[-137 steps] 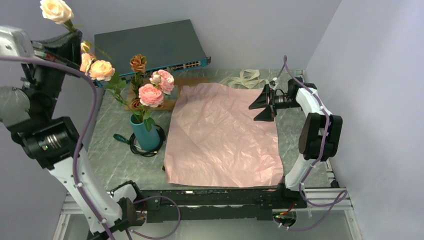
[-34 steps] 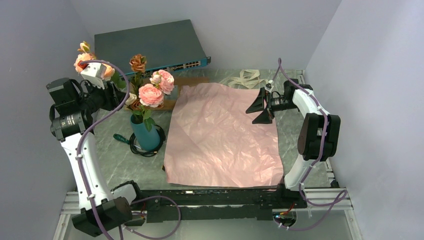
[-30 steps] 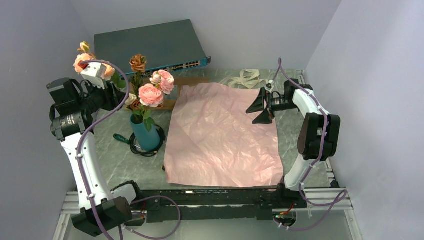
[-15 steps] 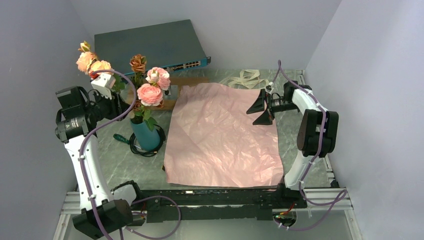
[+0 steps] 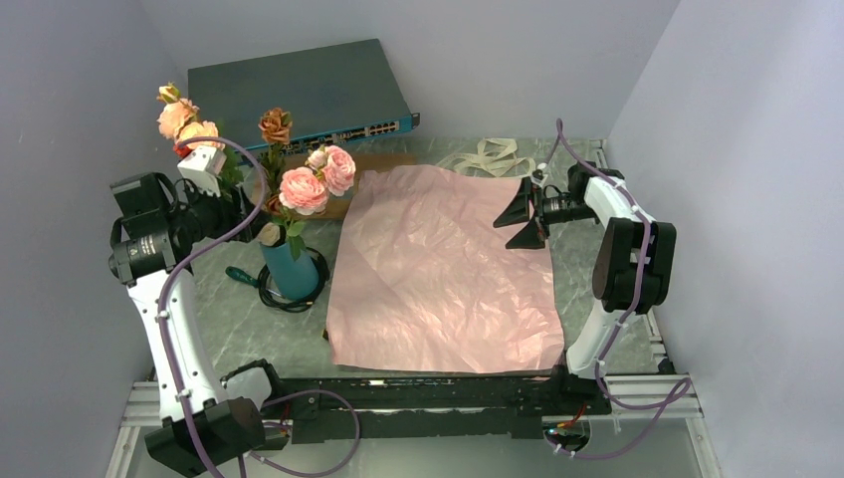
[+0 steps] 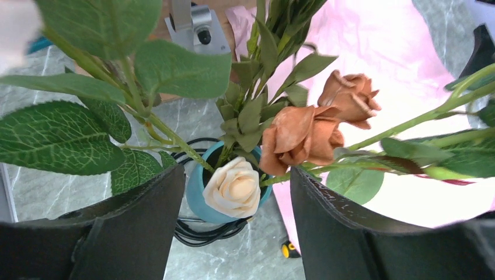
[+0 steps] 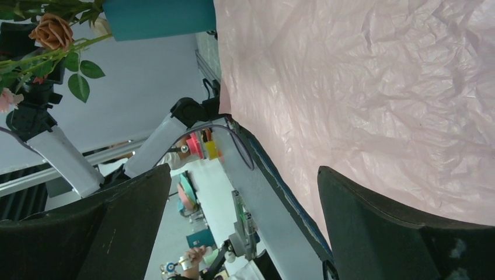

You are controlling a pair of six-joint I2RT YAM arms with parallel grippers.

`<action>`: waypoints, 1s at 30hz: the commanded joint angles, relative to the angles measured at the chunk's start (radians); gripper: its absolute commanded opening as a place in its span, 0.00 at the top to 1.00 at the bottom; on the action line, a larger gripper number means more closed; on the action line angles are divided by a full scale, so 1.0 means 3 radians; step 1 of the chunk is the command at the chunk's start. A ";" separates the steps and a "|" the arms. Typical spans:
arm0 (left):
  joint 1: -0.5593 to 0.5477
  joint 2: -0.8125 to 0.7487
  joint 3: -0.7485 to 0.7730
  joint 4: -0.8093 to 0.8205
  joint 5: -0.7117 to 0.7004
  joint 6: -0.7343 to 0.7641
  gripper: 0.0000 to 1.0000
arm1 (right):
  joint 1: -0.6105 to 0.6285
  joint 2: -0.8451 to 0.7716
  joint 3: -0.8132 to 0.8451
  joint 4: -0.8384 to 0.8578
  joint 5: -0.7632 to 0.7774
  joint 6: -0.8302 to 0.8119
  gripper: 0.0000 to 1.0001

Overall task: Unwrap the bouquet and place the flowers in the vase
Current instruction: Reset both arms

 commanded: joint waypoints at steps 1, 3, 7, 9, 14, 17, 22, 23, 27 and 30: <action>-0.0009 -0.0144 0.0272 0.0149 -0.0077 -0.0358 0.27 | -0.0032 -0.0220 0.0131 0.0010 0.0043 -0.0089 0.01; -0.0005 -0.0123 0.0352 0.0079 -0.0127 -0.0390 0.25 | -0.0040 -0.0268 0.0145 0.0013 0.0059 -0.0092 0.01; -0.0004 -0.0146 0.0476 -0.0103 -0.0164 -0.0343 0.21 | -0.0061 -0.0414 0.0205 0.0013 0.0101 -0.0101 0.01; -0.0001 -0.0173 0.0519 -0.0229 -0.0177 -0.0326 0.14 | -0.0070 -0.0514 0.0226 0.0027 0.0144 -0.0101 0.01; -0.0001 -0.0222 0.0639 -0.0512 -0.0264 -0.0280 0.01 | -0.0084 -0.0891 0.0187 0.0184 0.0321 -0.0080 0.00; -0.0001 -0.0195 0.0791 -0.0764 -0.0316 -0.0253 0.01 | -0.0089 -0.1189 0.0080 0.0358 0.0476 -0.0055 0.00; -0.0004 -0.0043 0.1095 -0.1341 -0.0527 -0.0144 0.01 | -0.0089 -0.1751 -0.0226 0.0706 0.0714 -0.0047 0.00; -0.0002 -0.0008 0.1153 -0.1444 -0.0577 -0.0090 0.00 | -0.0089 -0.1909 -0.0333 0.0790 0.0769 -0.0028 0.00; -0.0005 0.0106 0.1353 -0.1820 -0.0625 0.0134 0.01 | -0.0089 -0.2318 -0.0612 0.1076 0.0951 0.0119 0.00; -0.0006 0.0124 0.1367 -0.1953 -0.0548 0.0413 0.01 | -0.0089 -0.2528 -0.0754 0.1176 0.1080 0.0140 0.00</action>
